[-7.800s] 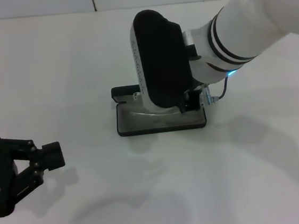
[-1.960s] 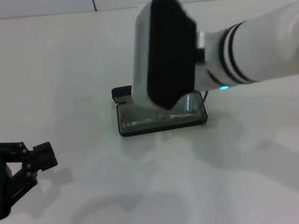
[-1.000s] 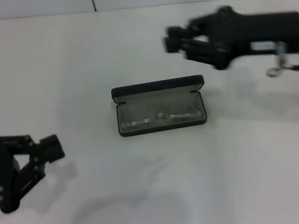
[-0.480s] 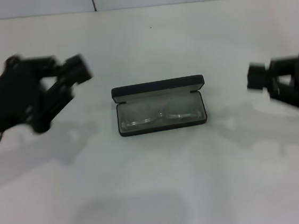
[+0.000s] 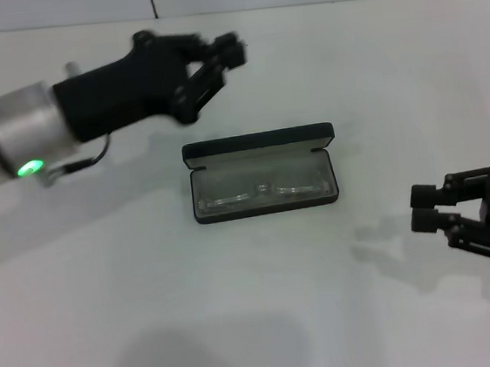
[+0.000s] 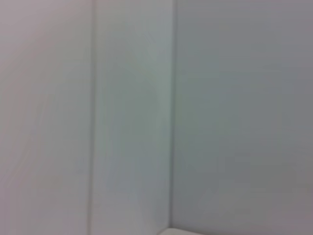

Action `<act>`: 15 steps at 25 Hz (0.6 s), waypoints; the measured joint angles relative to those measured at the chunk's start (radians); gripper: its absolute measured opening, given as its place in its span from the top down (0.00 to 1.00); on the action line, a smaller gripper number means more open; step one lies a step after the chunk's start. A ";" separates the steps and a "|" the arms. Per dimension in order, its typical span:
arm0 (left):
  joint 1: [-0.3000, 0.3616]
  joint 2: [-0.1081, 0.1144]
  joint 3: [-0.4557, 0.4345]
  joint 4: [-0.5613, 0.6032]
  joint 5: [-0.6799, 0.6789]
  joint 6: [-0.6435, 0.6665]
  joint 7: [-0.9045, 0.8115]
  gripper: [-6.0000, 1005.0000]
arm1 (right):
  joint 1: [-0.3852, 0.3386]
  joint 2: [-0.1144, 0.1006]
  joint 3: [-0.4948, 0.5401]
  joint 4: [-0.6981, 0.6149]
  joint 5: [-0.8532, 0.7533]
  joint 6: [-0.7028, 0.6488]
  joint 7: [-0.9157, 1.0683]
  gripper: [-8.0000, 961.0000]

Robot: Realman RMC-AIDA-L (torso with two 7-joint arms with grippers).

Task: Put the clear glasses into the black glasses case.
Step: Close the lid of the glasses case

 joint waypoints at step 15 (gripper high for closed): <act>-0.088 -0.010 0.060 -0.263 -0.026 -0.309 0.066 0.90 | 0.000 0.003 -0.002 0.023 -0.015 -0.011 0.001 0.73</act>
